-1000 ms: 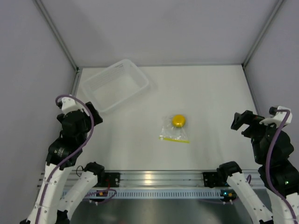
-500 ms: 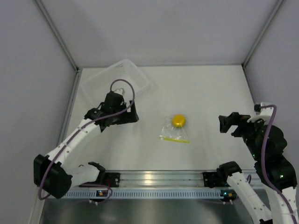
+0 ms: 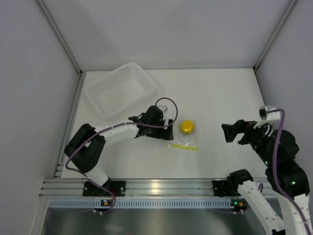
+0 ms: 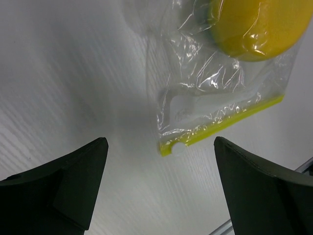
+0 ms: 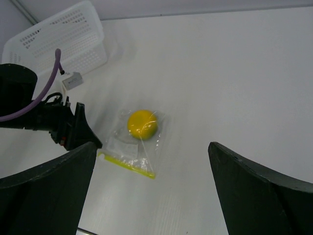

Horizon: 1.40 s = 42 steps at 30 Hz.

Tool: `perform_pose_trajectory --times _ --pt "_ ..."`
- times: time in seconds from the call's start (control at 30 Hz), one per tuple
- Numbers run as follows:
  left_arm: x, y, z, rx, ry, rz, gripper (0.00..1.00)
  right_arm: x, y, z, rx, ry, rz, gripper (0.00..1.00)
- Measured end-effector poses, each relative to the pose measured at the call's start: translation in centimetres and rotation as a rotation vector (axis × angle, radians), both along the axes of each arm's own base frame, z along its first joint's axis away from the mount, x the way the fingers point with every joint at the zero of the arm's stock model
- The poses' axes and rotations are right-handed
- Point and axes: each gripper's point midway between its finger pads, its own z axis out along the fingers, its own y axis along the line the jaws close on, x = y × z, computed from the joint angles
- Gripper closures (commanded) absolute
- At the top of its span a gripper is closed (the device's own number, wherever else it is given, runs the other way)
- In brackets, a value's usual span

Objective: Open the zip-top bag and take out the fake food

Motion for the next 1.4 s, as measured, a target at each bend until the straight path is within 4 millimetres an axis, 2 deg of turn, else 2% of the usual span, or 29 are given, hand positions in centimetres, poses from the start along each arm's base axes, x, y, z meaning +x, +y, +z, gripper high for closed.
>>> perform_pose_trajectory --times 0.2,0.27,0.47,0.53,0.57,0.63,0.67,0.7,0.97,1.13,1.23,1.3,1.33,1.4 --pt "1.4 -2.0 -1.8 -0.028 -0.030 -0.008 0.10 -0.2 0.6 -0.1 0.005 0.003 0.035 0.01" --pt "2.1 -2.9 -1.5 -0.038 -0.061 -0.009 0.13 -0.2 0.7 0.0 0.003 0.002 0.041 0.01" --pt "2.5 -4.5 -2.2 0.020 -0.150 -0.006 0.27 -0.3 0.8 -0.1 0.002 0.002 0.050 0.01" --pt "2.2 -4.8 -2.4 0.042 -0.172 -0.004 0.39 -0.2 0.8 -0.2 0.001 0.005 0.051 0.01" --pt "2.1 -5.0 -2.6 0.053 -0.182 -0.003 0.54 -0.2 0.8 -0.2 0.001 0.006 0.052 0.01" --pt "2.1 -5.1 -2.9 0.067 -0.197 0.008 0.70 -0.2 0.9 -0.2 0.001 0.006 0.054 0.01" --pt "2.3 -5.0 -3.0 0.075 -0.202 0.017 0.88 -0.2 0.9 -0.2 0.001 0.006 0.054 0.01" --pt "2.4 -4.9 -3.2 0.078 -0.203 0.029 1.00 -0.2 0.9 -0.2 0.001 0.006 0.054 0.01" --pt "3.2 -4.9 -3.3 0.067 -0.210 0.100 1.00 -0.2 1.1 -0.1 0.008 0.002 0.062 0.01" --pt "2.2 -3.7 -2.1 0.037 -0.182 0.172 1.00 0.5 2.9 -1.0 0.071 0.011 0.132 0.01" --pt "2.0 -3.0 1.0 -0.022 -0.202 0.230 1.00 1.1 5.1 -3.0 0.122 0.047 0.229 0.02" --pt "2.3 -2.7 4.9 -0.101 -0.246 0.284 1.00 1.2 7.4 -4.3 0.172 0.082 0.344 0.05" --pt "2.4 -2.7 5.6 -0.115 -0.254 0.292 1.00 1.3 8.5 -4.6 0.203 0.088 0.400 0.05" --pt "2.5 -2.0 8.3 -0.159 -0.289 0.333 1.00 1.6 10.1 -5.2 0.249 0.105 0.482 0.05"
